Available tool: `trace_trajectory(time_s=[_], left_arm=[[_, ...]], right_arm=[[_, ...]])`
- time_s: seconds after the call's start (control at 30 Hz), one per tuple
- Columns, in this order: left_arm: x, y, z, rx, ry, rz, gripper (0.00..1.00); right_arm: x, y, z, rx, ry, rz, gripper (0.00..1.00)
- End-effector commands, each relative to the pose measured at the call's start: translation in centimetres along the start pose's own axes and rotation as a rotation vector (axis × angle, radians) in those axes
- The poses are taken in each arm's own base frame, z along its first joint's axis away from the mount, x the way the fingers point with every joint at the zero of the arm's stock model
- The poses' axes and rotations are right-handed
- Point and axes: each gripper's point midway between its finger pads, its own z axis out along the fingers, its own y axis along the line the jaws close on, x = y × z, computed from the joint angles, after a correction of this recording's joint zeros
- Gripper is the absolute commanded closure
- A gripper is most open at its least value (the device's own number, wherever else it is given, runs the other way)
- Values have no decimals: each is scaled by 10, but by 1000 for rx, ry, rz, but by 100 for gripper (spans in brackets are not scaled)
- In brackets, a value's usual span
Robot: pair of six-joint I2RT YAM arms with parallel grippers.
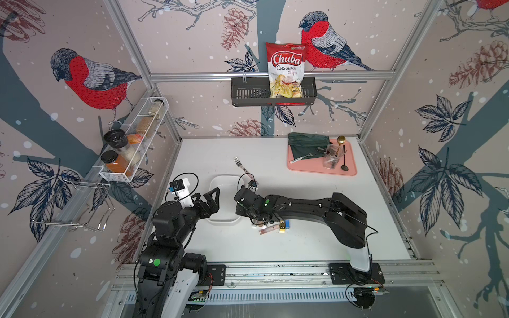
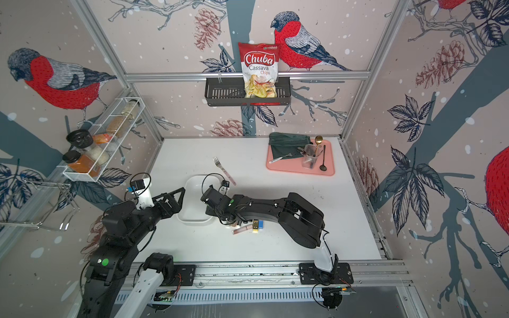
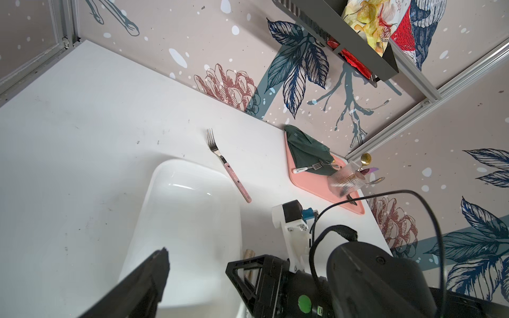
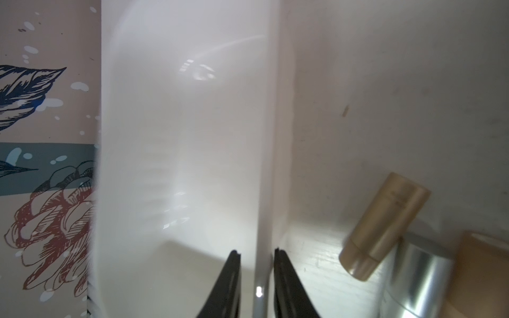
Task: Put the lipstick into the storage box
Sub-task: Place the storage box at the center of the board, then pick up the lipstick at the center of the board.
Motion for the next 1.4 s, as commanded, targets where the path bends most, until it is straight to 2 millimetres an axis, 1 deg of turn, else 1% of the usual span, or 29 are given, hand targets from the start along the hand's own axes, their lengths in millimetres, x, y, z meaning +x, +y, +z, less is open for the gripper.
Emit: trace_trajectory(time_s=[0.0,0.1,0.17,0.27,0.33,0.43,0.47,0.5,0.53,0.6,0.67,0.7,0.77,0.83,0.9,0.97,1.0,1.07,1.17,1.3,1.37], left_arm=[[1,2,1,-8,-3,-3,4],[3,3,2,-8,3,-4,4],[2,4,1,-13,0,-3,4],[2,5,0,-20,-1,-1,4],[1,5,1,-21,2,0,4],[2,3,4,-16,14,3,4],[3,3,6,-13,20,4,4],[4,2,8,-8,27,8,4],[5,2,10,-6,36,10,5],[8,2,15,1,58,17,8],[13,1,22,15,80,18,10],[16,1,26,21,95,13,10],[23,2,35,31,126,6,12],[29,1,42,47,151,-3,12],[35,-2,49,83,171,-12,13],[43,-6,55,122,201,-27,13],[49,-8,58,144,222,-37,13],[57,-14,62,183,249,-42,13],[68,-24,66,216,279,-31,13],[89,-43,72,250,337,7,13],[100,-48,76,244,365,35,13]], right_arm=[[-2,5,0,-20,-7,16,58],[-3,6,-3,-24,-9,14,52],[-5,9,-7,-35,-13,10,50],[-13,15,-19,-48,-41,-10,49],[-24,18,-34,-50,-81,-27,47],[-45,17,-63,-55,-160,-55,43],[-55,18,-77,-66,-192,-65,40],[-62,14,-86,-75,-213,-81,36],[-71,14,-99,-97,-235,-94,33],[-88,1,-120,-121,-256,-104,25],[-103,-18,-139,-162,-258,-109,23],[-111,-33,-149,-171,-261,-100,22],[-120,-59,-166,-181,-267,-116,19],[-125,-93,-183,-109,-272,-115,18],[-120,-123,-199,-26,-257,-141,18],[-111,-152,-209,71,-238,-136,18],[-104,-163,-212,103,-225,-138,18],[-87,-179,-214,138,-185,-128,17],[-60,-193,-207,147,-122,-110,17],[-24,-200,-186,161,-39,-126,18],[-13,-203,-176,186,-2,-141,19]])
